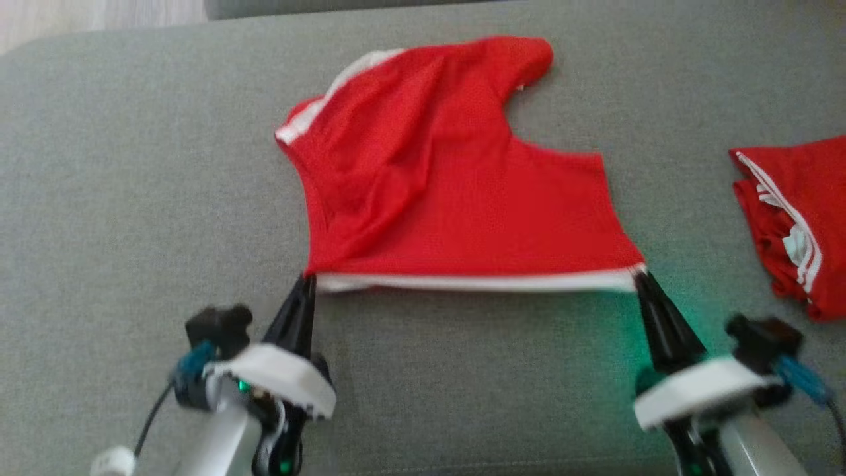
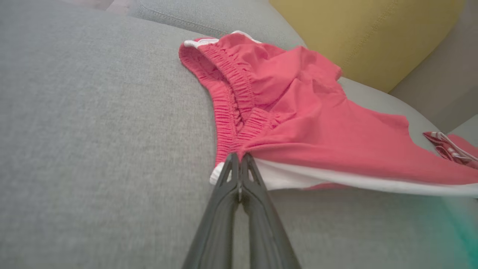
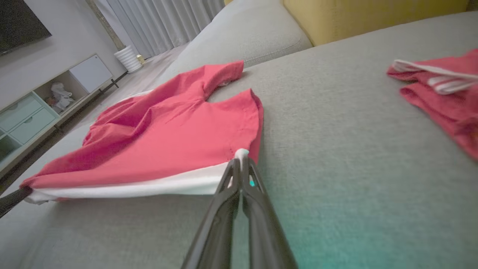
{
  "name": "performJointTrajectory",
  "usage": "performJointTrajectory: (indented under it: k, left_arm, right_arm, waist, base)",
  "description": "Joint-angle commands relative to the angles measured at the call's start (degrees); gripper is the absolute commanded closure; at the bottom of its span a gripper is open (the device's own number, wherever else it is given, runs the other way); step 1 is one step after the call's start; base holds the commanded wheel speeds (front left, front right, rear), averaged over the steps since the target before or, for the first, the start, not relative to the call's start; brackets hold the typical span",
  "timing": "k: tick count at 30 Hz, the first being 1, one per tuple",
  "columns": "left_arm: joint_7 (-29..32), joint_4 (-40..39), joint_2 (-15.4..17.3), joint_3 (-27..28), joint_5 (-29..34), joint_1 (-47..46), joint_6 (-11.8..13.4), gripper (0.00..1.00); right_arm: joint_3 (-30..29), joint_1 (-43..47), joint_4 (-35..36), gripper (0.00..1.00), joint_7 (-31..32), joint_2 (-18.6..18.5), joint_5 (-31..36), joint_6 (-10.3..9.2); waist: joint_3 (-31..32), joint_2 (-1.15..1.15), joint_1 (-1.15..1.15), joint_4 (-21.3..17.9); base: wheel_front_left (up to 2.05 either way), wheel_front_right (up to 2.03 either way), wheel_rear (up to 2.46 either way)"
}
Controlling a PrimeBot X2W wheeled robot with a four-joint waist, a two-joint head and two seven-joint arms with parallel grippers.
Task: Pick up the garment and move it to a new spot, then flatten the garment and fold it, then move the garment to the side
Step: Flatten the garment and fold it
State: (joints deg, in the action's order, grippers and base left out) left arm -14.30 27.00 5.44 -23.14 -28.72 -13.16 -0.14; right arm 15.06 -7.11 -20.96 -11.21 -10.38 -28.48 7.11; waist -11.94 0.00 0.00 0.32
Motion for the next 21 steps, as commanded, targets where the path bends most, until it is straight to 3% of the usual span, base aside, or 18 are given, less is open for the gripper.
performJointTrajectory:
  k: [1, 6, 10, 17, 21]
  left_arm:
    - [-0.7, -4.6, 1.6, 2.2, 0.5, 1.6, 1.0, 1.00]
    - [1.3, -15.5, 3.6, 3.1, 0.0, 10.5, 4.9, 1.00]
    - [4.6, -24.3, 5.9, 4.0, -0.1, 16.4, 8.1, 1.00]
    - [9.5, -33.5, 8.6, 4.8, -0.1, 21.5, 11.2, 1.00]
    - [11.7, -35.8, 9.1, 4.1, -0.2, 21.8, 11.6, 1.00]
  right_arm:
    - [-2.0, 3.8, 6.9, 1.00, 2.0, 0.2, 2.4, 0.37]
    - [-9.0, 16.8, 23.9, 1.00, 10.9, 4.3, 8.0, 0.37]
    - [-11.2, 24.1, 33.8, 1.00, 16.2, 6.3, 10.1, 0.37]
    - [-12.1, 29.2, 40.0, 1.00, 20.4, 7.3, 10.5, 0.37]
    - [-12.8, 29.3, 40.9, 1.00, 21.5, 7.4, 10.4, 0.37]
  waist:
    - [1.0, 0.00, 0.00, 0.0]
    - [2.9, 0.00, 0.00, -0.1]
    - [4.4, 0.00, 0.00, -0.2]
    - [5.6, 0.00, 0.00, -0.3]
    - [5.5, 0.00, 0.00, 0.0]
  base:
    - [0.00, 0.00, 0.00]
    - [0.00, 0.00, 0.00]
    - [0.00, 0.00, 0.00]
    - [0.00, 0.00, 0.00]
    - [0.00, 0.00, 0.00]
